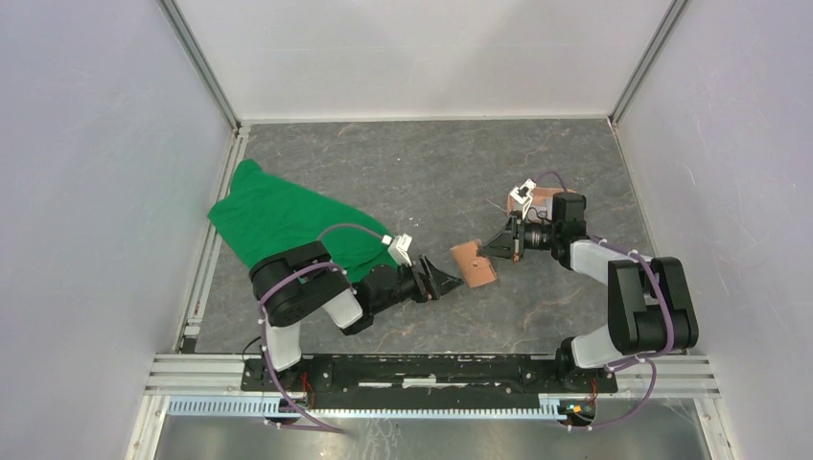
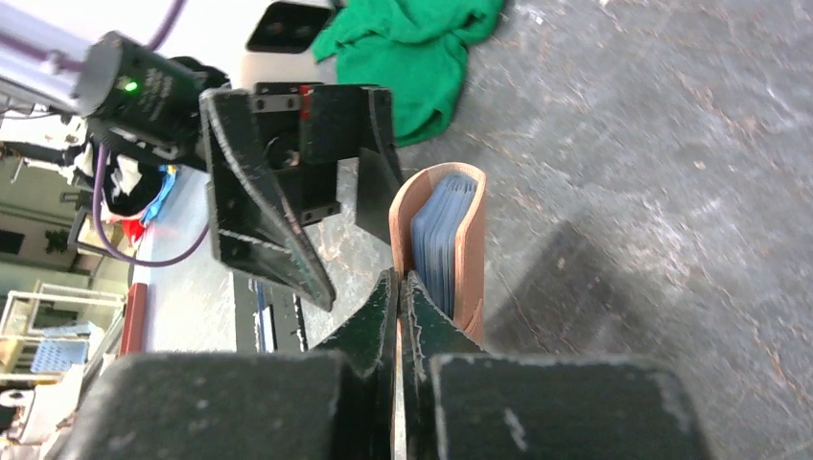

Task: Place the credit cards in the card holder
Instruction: Pick up the card holder from the center of the board, then open the card holder at the center of the board.

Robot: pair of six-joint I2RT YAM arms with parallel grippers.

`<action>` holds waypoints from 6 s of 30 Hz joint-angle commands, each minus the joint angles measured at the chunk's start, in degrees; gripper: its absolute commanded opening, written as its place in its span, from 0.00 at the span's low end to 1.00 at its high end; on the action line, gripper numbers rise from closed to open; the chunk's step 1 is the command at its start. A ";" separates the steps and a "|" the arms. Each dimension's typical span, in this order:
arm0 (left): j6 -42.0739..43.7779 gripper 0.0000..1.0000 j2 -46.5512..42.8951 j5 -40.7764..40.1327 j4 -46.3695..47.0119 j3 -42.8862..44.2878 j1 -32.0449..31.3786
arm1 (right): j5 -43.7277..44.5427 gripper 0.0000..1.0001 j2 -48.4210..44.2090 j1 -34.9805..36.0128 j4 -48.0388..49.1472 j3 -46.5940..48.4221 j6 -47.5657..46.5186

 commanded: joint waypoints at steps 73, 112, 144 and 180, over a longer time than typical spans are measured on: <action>-12.23 0.02 -5.35 3.92 -19.38 12.19 3.54 | 41.37 0.62 -12.39 22.87 -30.09 11.93 -34.42; -7.28 0.02 -11.90 6.25 -21.27 6.28 3.86 | 37.61 0.00 -12.18 12.29 -26.30 6.86 -31.61; 14.39 1.00 -27.16 9.64 -38.02 3.73 13.73 | 7.09 0.00 -14.06 9.02 -18.45 3.83 -27.32; 28.75 1.00 -20.61 -19.80 -55.42 23.13 -6.42 | 19.78 0.00 -8.48 8.12 -16.02 1.28 -19.68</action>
